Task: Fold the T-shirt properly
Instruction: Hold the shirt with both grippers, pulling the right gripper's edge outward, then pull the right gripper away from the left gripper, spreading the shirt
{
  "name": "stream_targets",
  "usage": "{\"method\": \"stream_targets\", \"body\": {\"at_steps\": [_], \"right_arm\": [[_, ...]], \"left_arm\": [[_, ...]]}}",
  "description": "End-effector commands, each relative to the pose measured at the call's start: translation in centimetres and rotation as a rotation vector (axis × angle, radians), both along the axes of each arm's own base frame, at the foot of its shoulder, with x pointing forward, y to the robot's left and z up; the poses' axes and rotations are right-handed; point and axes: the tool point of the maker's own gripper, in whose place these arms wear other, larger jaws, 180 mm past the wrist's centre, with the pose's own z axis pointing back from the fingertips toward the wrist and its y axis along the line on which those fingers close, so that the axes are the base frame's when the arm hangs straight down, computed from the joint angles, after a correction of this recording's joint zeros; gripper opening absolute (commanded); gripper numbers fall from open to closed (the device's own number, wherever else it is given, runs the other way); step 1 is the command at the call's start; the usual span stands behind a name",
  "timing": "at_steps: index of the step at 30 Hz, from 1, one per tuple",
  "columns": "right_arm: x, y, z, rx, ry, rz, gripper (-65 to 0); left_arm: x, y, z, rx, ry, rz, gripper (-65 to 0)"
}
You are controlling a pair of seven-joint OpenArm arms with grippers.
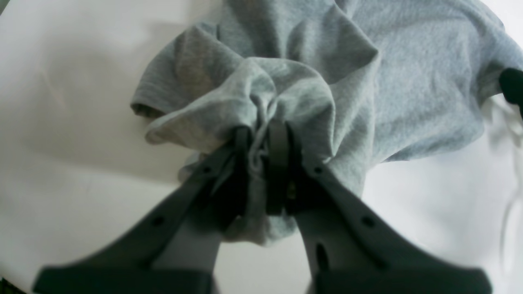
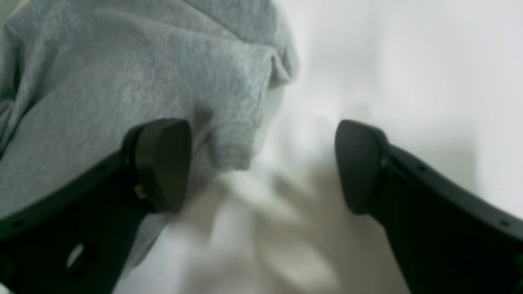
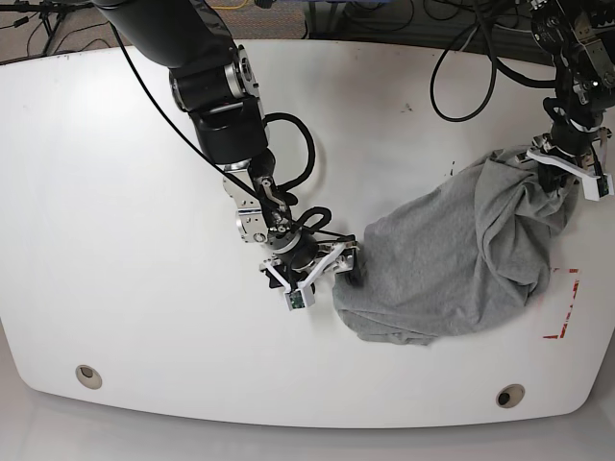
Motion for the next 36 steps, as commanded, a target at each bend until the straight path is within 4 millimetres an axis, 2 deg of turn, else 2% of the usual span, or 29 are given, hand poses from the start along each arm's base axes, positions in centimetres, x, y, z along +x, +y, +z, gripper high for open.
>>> {"method": "stream_targets", "body": {"at_steps": [1,7,11,16,18,21,25,26,34,36], "right_arm": [[1.4,0.27,1.94,0.023,-0.054,-0.009,-13.6],[1.42,0.27,1.97,0.027,-0.056,-0.015,-14.0],[1.71,-0.43,1.87,0.013,-0.064,-0.057,-14.0],[1.73,0.1,1.99,0.01,-0.075,-0.077,-15.1],[1.75,0.13,2.02,0.01,-0.076,-0.079,-19.7],[1.76,0.11,2.01,0.009,-0.076,-0.08,-35.8],[1.8,0.08,2.08,0.009,-0.078,-0.082,-60.7],[1.8,0.08,2.08,0.009,-0.078,-0.082,-65.0],[1.86,0.21,2.58,0.016,-0.09,-0.083,-65.0],[1.03,0.35,2.29,0.021,-0.081,-0.079,-65.0]], "left_arm": [[0.45,0.16,1.13,0.017,-0.039,-0.008,-61.3],[0.45,0.16,1.13,0.017,-0.039,-0.008,-61.3],[0.45,0.16,1.13,0.017,-0.039,-0.008,-61.3],[0.45,0.16,1.13,0.017,-0.039,-0.008,-61.3],[0.5,0.16,1.17,0.017,-0.04,-0.008,-61.3],[0.5,0.16,1.17,0.017,-0.04,-0.008,-61.3],[0.54,0.16,1.21,0.017,-0.042,-0.008,-61.3],[0.54,0.16,1.21,0.017,-0.042,-0.008,-61.3],[0.6,0.11,1.23,0.017,-0.043,-0.009,-61.3],[0.61,0.09,1.24,0.016,-0.043,-0.01,-61.3]]}}
